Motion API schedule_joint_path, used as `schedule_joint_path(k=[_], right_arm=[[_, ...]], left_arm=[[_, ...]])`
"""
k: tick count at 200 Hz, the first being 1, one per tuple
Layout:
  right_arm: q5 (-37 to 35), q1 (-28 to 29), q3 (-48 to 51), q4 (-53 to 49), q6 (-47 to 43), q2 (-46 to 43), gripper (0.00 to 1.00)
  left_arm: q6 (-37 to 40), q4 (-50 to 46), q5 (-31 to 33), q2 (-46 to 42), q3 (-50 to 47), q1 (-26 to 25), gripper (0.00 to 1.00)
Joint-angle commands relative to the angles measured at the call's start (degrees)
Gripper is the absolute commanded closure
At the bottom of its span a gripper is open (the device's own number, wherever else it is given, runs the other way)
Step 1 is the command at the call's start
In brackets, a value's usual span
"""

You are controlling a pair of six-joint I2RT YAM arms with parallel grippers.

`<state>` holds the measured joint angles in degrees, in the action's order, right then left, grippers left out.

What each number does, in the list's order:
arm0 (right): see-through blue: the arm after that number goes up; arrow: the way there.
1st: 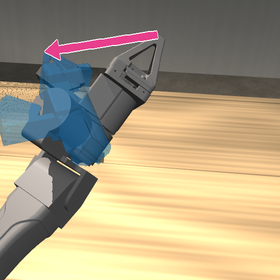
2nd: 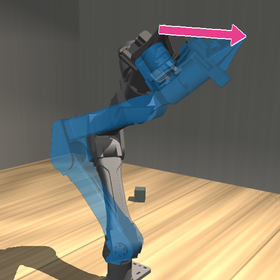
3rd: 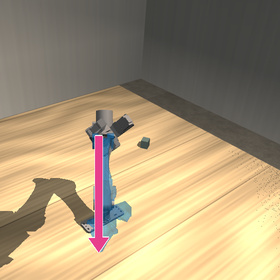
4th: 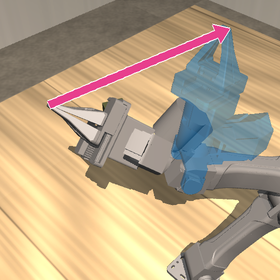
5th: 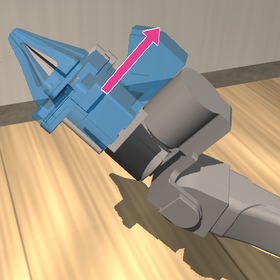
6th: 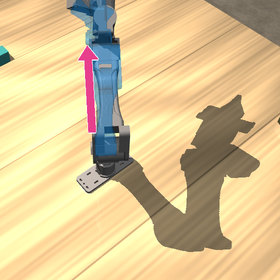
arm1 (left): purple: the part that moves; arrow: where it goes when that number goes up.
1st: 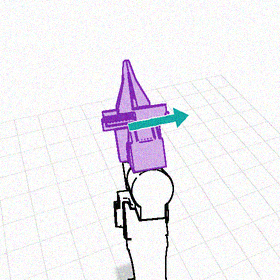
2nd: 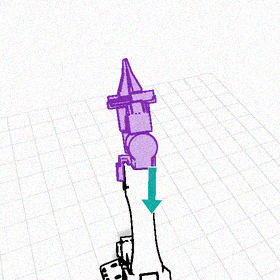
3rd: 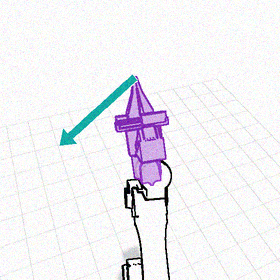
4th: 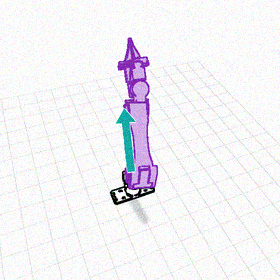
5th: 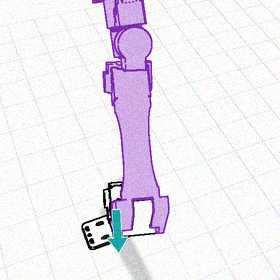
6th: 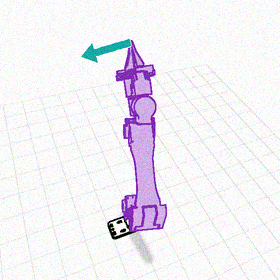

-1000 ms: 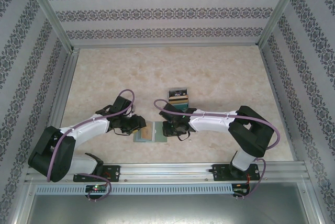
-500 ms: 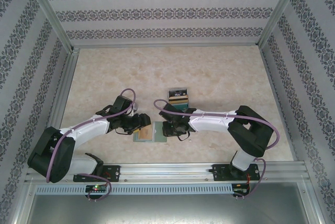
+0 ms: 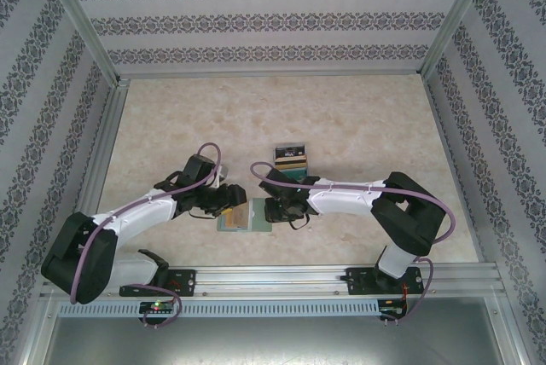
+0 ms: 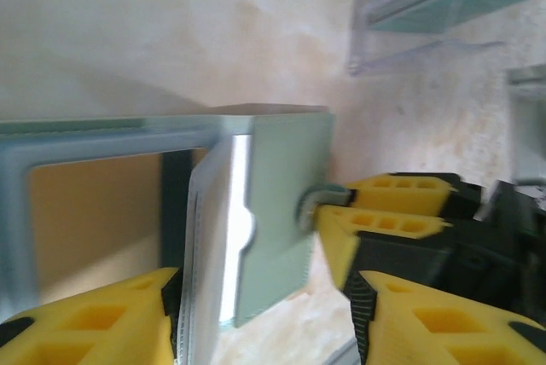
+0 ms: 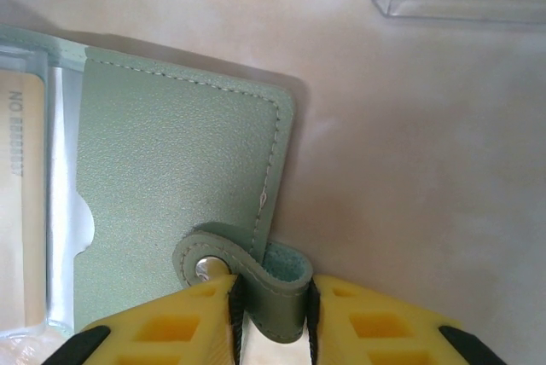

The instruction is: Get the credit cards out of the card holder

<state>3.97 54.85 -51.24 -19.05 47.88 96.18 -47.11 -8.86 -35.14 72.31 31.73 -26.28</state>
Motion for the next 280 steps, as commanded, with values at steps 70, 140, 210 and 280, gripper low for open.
schedule_joint_path(k=[70,140,210,280], right_arm=[[-1.3,-1.4,1.4,-0.2,1.2,-0.8,0.68],[-1.8,-2.0,1.7,-0.6,1.4,-1.3,0.64],[-2.5,-2.1,2.1,-1.2,1.5,-2.2,0.64],[-4.2,-1.9,0.0,-2.5,0.7,-5.3,0.53]], left_arm=[[-0.6,8.7,-7.0,3.5,0.8,-1.7,0.5],[-0.4,10.0,-7.8,5.7,2.7,-2.7,0.5],[0.8,-1.6,6.3,-1.5,1.8,-1.0,0.53],[-0.9,-12.4,16.5,-6.4,-2.2,4.5,0.73]])
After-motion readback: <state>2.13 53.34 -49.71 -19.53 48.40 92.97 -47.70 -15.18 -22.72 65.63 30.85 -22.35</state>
